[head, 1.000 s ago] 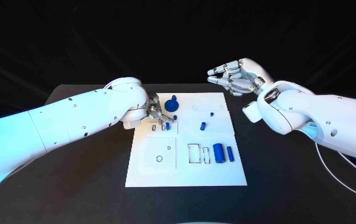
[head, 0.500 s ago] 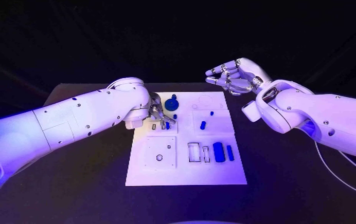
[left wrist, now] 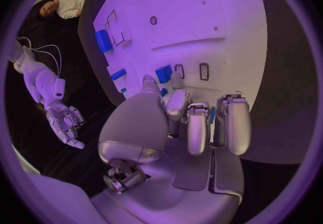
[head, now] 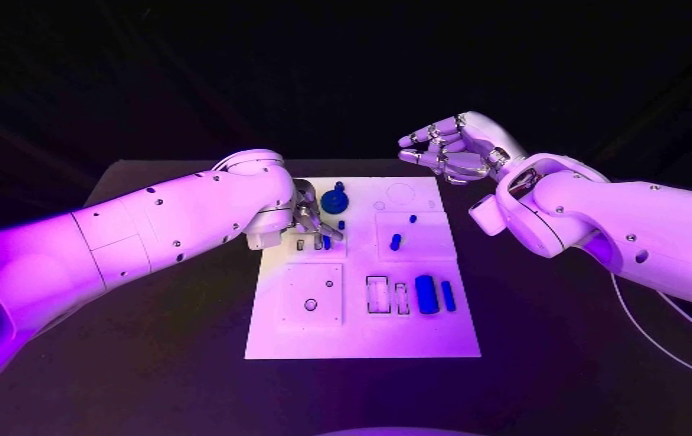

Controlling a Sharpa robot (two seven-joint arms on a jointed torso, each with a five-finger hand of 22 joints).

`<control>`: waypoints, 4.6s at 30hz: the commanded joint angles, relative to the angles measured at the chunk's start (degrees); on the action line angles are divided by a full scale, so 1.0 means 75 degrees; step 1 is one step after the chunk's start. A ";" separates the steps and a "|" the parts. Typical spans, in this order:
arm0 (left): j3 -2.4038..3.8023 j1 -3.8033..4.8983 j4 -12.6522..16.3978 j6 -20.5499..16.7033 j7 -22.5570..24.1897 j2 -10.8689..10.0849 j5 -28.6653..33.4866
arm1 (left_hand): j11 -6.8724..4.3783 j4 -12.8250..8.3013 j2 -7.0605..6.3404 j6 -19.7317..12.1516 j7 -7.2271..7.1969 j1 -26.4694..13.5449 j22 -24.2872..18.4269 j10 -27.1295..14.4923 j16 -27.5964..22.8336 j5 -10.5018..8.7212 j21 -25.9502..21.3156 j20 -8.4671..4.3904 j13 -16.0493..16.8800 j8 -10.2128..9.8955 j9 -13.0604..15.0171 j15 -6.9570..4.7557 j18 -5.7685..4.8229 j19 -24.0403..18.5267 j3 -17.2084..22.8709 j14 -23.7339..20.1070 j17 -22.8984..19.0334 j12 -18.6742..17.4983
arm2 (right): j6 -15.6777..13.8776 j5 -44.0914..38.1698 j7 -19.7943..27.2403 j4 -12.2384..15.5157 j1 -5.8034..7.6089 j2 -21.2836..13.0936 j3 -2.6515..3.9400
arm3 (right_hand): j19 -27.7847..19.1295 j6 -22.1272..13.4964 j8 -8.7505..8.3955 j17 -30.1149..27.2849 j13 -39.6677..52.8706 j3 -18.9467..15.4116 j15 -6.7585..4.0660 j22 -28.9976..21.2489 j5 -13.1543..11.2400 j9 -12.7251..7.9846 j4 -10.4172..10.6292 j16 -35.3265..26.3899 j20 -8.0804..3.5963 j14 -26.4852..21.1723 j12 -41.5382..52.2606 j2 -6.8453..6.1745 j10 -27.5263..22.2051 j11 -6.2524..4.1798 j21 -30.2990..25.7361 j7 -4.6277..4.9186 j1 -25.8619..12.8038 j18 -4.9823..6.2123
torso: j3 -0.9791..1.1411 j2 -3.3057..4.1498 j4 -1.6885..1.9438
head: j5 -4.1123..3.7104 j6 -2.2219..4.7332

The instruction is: Assemble the parts on the task board

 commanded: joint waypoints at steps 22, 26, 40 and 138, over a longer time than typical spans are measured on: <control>0.0002 -0.0001 -0.0100 0.0318 0.0035 0.0074 0.0239 | -0.0086 -0.0655 0.0461 -0.0299 -0.0096 0.1758 0.0979 0.0008 0.0018 -0.0022 0.0076 -0.0099 0.0042 0.0180 0.0413 -0.0131 -0.0096 0.0321 0.1096 0.0805 0.2013 -0.0024 | 0.0139 -0.0119 -0.0058 -0.0014 -0.0011 0.0029 -0.0006 | -0.0102 0.0004 0.0031 -0.0081 -0.0040 -0.0048 0.0004 -0.0095 0.0066 -0.0001 -0.0007 -0.0101 -0.0009 0.0281 -0.0069 0.0050 -0.0062 -0.0025 -0.0074 0.0032 0.0073 0.0082 | 0.0001 0.0001 0.0007 | 0.0016 -0.0059; 0.0002 -0.0002 -0.0077 0.0289 0.0055 0.0055 0.0280 | -0.0110 -0.0942 0.0479 -0.0421 -0.0115 0.2355 0.0977 -0.0041 0.0018 0.0044 0.0069 -0.0132 0.0016 0.0064 0.0413 -0.0160 -0.0092 0.0315 0.1605 0.0805 0.2013 -0.0089 | 0.0139 -0.0104 -0.0048 -0.0019 -0.0012 0.0038 -0.0008 | -0.0102 0.0007 0.0032 -0.0077 -0.0038 -0.0050 0.0005 -0.0096 0.0075 0.0000 0.0004 -0.0100 -0.0009 0.0281 -0.0064 0.0060 -0.0061 -0.0024 -0.0076 0.0034 0.0066 0.0082 | 0.0001 0.0005 0.0007 | 0.0018 -0.0066; 0.0003 -0.0035 0.0274 -0.0639 0.0297 -0.0269 0.0307 | -0.0004 -0.0813 -0.1649 -0.0360 0.0077 0.1805 0.1036 0.0060 0.0018 0.0273 0.0060 -0.0016 -0.0090 -0.0110 0.0826 -0.0035 -0.0096 0.0328 0.6173 0.0805 0.2013 -0.0257 | 0.0120 -0.0058 -0.0023 -0.0043 -0.0023 0.0052 -0.0017 | -0.0105 0.0008 0.0032 -0.0087 -0.0042 -0.0066 0.0007 -0.0103 0.0098 -0.0001 0.0049 -0.0113 -0.0009 0.0278 -0.0063 0.0089 -0.0061 -0.0019 -0.0084 0.0037 0.0033 0.0082 | 0.0011 0.0006 0.0017 | 0.0087 -0.0068; -0.0002 -0.0381 0.0240 -0.0612 0.0060 -0.0369 0.0167 | -0.0193 -0.0100 -0.1835 0.0429 -0.0231 -0.0967 0.1393 0.0489 0.0018 0.0249 0.0248 -0.0179 0.0391 -0.0006 0.1462 -0.0209 -0.0174 0.0495 0.4419 0.0805 0.2013 0.0201 | 0.0158 -0.0002 -0.0037 0.0009 -0.0025 -0.0010 -0.0026 | -0.0284 -0.0041 0.0009 -0.0343 -0.0245 -0.0165 0.0023 -0.0408 0.0090 -0.0009 0.0170 -0.0323 0.0003 0.0207 -0.0278 0.0092 -0.0217 -0.0002 -0.0251 0.0051 -0.0051 0.0140 | 0.0002 0.0005 0.0028 | 0.0199 -0.0157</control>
